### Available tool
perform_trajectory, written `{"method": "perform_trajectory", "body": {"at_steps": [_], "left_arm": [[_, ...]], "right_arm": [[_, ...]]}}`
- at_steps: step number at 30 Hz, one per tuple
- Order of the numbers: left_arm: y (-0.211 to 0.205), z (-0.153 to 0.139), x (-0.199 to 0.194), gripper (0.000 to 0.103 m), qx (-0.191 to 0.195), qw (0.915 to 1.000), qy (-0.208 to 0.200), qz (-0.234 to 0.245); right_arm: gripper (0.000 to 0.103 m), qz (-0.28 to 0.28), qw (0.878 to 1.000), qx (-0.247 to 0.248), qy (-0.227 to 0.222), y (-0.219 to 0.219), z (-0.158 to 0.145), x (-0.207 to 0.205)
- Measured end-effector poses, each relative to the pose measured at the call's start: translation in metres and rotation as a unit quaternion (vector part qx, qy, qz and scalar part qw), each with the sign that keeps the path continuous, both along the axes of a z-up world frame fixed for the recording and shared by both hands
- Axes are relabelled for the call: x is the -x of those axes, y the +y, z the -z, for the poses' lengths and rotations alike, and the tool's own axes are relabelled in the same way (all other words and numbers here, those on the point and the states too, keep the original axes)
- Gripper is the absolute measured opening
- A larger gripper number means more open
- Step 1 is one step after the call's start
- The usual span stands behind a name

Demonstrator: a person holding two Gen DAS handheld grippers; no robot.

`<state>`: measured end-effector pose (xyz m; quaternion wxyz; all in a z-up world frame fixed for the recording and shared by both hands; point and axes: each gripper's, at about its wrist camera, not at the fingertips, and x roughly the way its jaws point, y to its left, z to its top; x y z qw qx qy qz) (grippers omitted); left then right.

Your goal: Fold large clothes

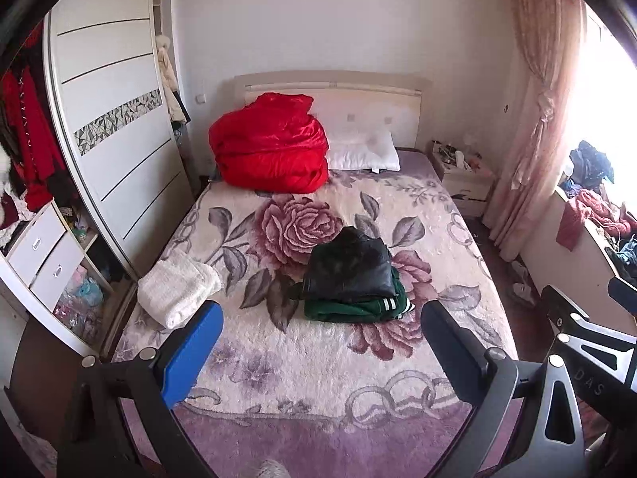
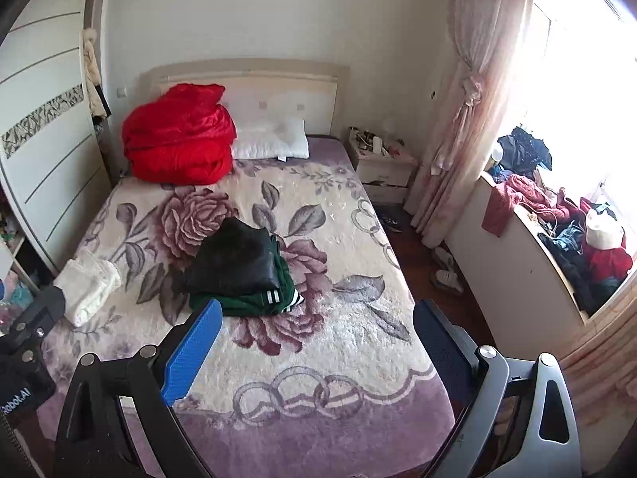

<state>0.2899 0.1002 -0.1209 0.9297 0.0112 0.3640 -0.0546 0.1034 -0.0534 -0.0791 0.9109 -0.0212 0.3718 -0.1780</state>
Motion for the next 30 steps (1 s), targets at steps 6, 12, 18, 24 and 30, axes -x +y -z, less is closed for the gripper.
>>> {"method": "perform_trajectory", "body": {"at_steps": [6,12,18,24,30], "left_arm": [[-0.004,-0.009,0.013,0.102,0.014,0.9999,-0.008,0.000],[-0.004,-0.017,0.019,0.102,0.016,0.9996,-0.020,-0.009],[-0.007,-0.020,0.028,0.102,0.015,0.9995,-0.026,-0.010],[-0.009,-0.019,0.031,0.102,0.011,0.9996,-0.024,-0.012],[-0.010,-0.018,0.035,0.102,0.011,0.9995,-0.023,-0.017]], "right_arm": [[0.102,-0.011,1.000,-0.003,-0.015,-0.001,-0.018,0.025],[0.102,-0.016,1.000,-0.003,-0.024,-0.004,-0.028,0.036],[0.102,-0.017,0.999,-0.007,-0.030,-0.008,-0.033,0.043],[0.102,-0.025,0.999,-0.010,-0.029,-0.008,-0.037,0.047],[0.102,-0.030,0.999,-0.015,-0.027,-0.009,-0.037,0.046]]}}
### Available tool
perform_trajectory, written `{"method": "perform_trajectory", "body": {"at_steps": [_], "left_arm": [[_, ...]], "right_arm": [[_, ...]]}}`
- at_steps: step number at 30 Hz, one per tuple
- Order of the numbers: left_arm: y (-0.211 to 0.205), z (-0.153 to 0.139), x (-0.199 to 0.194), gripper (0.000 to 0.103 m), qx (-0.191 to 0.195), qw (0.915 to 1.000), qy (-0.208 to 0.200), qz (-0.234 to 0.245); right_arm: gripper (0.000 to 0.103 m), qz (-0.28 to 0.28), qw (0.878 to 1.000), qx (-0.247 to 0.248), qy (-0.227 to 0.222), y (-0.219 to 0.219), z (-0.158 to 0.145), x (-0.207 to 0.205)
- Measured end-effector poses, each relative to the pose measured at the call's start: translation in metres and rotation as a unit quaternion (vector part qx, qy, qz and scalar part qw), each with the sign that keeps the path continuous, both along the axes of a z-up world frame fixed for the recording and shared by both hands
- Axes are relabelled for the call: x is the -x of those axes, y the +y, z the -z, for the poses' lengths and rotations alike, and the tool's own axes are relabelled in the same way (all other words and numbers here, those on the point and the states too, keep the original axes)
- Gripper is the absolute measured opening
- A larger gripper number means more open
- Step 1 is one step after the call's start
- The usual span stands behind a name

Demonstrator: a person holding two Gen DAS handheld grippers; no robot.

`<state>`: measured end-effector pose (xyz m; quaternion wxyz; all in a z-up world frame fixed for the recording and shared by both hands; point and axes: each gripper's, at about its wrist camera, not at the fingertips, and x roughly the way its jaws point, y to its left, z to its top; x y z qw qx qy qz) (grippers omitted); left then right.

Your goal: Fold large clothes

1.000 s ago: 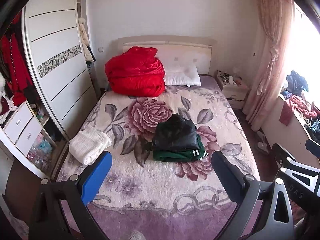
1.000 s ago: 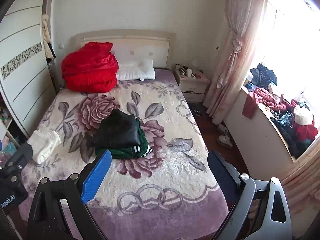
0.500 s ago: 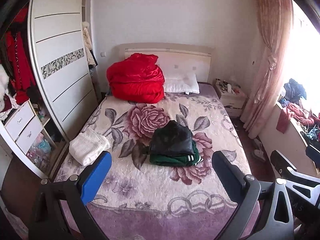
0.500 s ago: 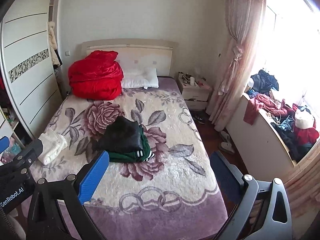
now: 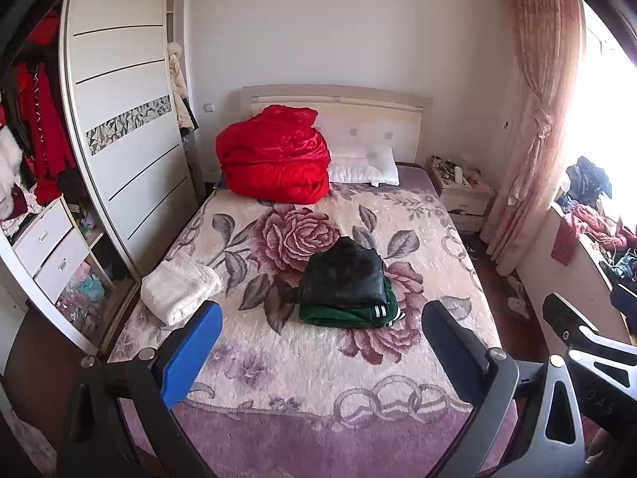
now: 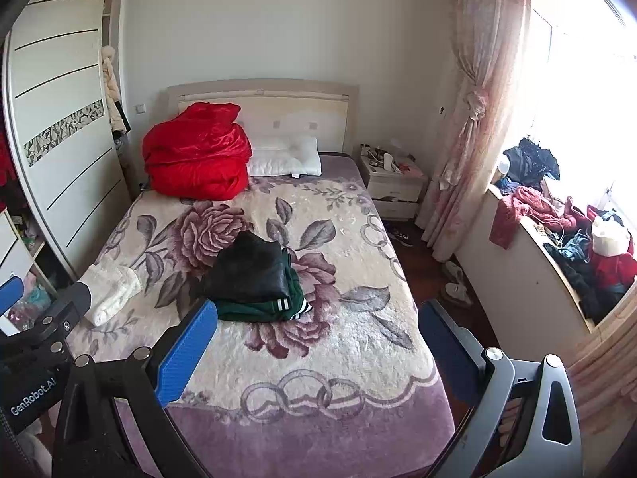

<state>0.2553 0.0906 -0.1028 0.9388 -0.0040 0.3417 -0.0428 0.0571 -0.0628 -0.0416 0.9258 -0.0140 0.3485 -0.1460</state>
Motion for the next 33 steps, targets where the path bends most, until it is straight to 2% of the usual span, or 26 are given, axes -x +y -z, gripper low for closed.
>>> {"method": "perform_trajectory", "body": {"at_steps": [33], "left_arm": [[-0.001,-0.006,0.011,0.102,-0.006,0.9999,-0.008,-0.012]], "right_arm": [[0.102,0.001,1.000,-0.002,-0.005,0.007,0.003,0.015]]}}
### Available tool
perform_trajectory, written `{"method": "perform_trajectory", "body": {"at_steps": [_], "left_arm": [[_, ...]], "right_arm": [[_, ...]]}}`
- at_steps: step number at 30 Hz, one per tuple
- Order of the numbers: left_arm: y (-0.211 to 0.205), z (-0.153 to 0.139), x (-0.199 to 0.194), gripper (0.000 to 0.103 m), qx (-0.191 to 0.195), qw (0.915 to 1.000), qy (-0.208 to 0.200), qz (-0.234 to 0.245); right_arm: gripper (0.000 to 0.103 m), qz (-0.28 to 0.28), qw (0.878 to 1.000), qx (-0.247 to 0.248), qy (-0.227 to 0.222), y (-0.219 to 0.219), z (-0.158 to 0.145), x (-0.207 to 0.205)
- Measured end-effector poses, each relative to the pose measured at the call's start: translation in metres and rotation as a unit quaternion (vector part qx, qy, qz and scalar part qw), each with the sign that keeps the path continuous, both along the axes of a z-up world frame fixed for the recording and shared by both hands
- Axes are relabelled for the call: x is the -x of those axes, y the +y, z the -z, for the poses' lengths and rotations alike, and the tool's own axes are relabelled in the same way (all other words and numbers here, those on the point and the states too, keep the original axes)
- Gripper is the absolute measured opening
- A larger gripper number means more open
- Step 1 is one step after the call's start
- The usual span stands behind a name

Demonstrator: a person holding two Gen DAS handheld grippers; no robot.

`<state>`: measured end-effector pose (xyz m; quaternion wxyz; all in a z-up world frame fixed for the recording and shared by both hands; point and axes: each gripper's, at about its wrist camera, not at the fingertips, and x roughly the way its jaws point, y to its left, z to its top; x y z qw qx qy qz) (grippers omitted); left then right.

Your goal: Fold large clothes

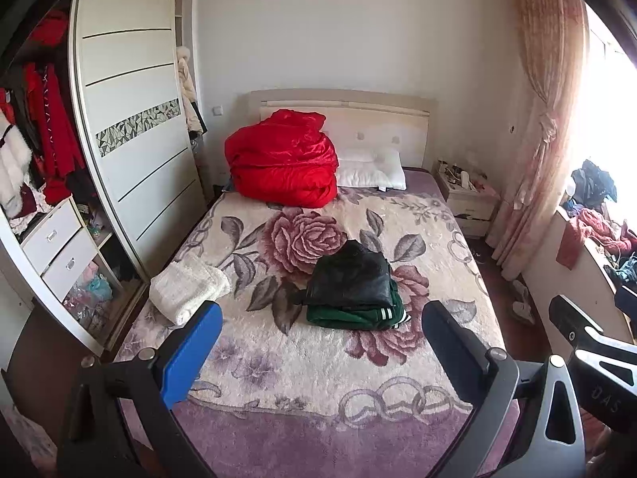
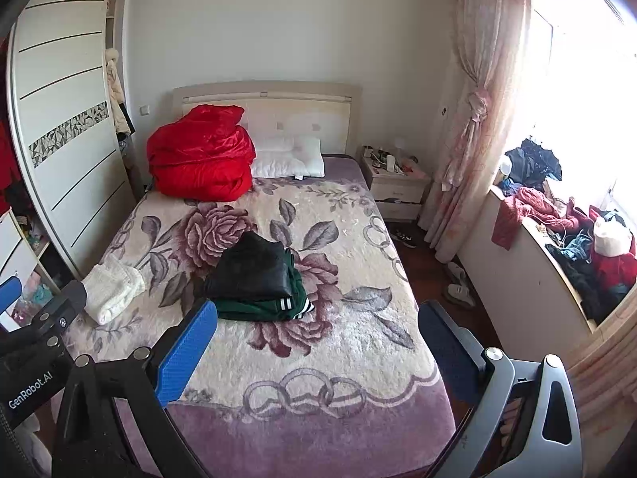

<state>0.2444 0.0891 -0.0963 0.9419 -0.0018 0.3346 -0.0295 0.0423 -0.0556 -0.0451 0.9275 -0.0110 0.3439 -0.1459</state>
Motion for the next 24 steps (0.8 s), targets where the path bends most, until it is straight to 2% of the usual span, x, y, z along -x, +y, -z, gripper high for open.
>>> {"method": "perform_trajectory", "body": {"at_steps": [24], "left_arm": [[0.0009,-0.0073,-0.0031,0.102,0.000,1.0000,-0.002,-0.005]], "right_arm": [[0.102,-0.009,1.000,-0.011,-0.003,0.0054,-0.0012,0.0029]]}}
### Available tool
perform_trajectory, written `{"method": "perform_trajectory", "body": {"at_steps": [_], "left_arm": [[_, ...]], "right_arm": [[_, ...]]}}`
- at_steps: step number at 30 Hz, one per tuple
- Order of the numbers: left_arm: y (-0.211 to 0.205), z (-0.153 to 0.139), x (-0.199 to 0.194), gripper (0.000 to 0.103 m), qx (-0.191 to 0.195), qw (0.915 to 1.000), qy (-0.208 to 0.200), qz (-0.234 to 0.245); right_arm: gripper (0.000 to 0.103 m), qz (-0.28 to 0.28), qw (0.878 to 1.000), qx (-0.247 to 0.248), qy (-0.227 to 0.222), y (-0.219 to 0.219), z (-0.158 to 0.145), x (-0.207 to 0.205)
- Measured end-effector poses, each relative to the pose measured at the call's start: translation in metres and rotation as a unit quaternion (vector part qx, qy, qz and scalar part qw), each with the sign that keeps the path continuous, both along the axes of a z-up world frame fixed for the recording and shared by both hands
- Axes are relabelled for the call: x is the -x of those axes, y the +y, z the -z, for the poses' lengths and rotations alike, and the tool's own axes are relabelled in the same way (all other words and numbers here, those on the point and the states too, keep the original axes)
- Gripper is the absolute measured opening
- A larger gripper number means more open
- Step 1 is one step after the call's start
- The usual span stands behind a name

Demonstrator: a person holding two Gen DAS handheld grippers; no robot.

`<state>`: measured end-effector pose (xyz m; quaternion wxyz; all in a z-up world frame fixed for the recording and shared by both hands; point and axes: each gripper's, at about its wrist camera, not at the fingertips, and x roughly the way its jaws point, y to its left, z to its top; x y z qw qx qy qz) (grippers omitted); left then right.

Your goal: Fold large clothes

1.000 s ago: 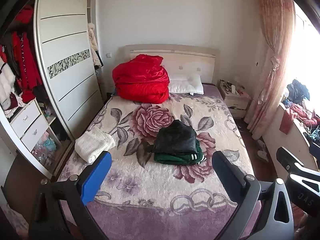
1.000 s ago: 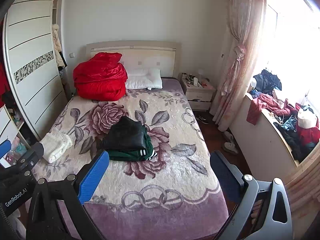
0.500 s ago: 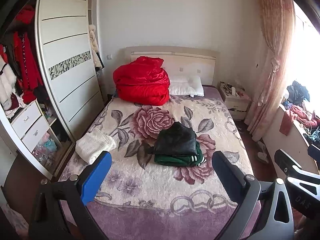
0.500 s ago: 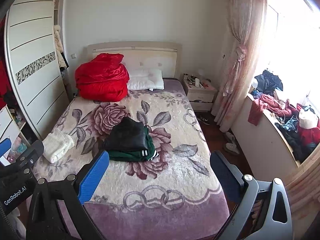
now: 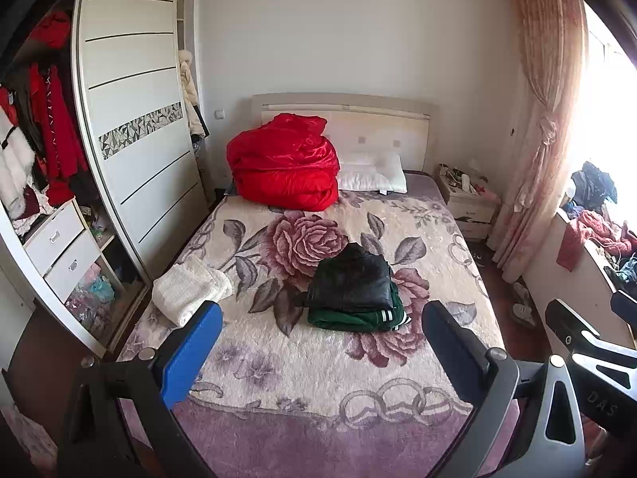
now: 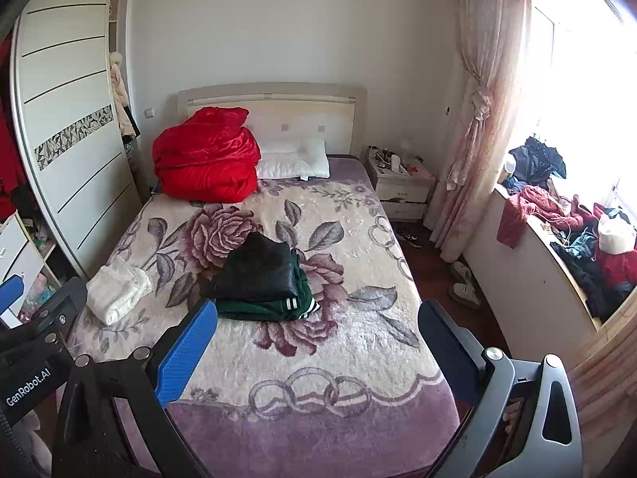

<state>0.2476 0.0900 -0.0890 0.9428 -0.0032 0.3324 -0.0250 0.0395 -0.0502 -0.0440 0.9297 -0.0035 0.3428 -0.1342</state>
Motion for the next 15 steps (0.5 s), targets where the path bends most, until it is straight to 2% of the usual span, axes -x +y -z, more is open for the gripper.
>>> {"method": "perform_trajectory", "body": {"at_steps": [15], "left_arm": [[0.0003,-0.0013,0.0078,0.102,-0.007,0.9998,-0.008,-0.015]], "right_arm": [[0.102,-0.006,1.000,-0.001,0.001,0.0027,0.0054,0.0077]]}}
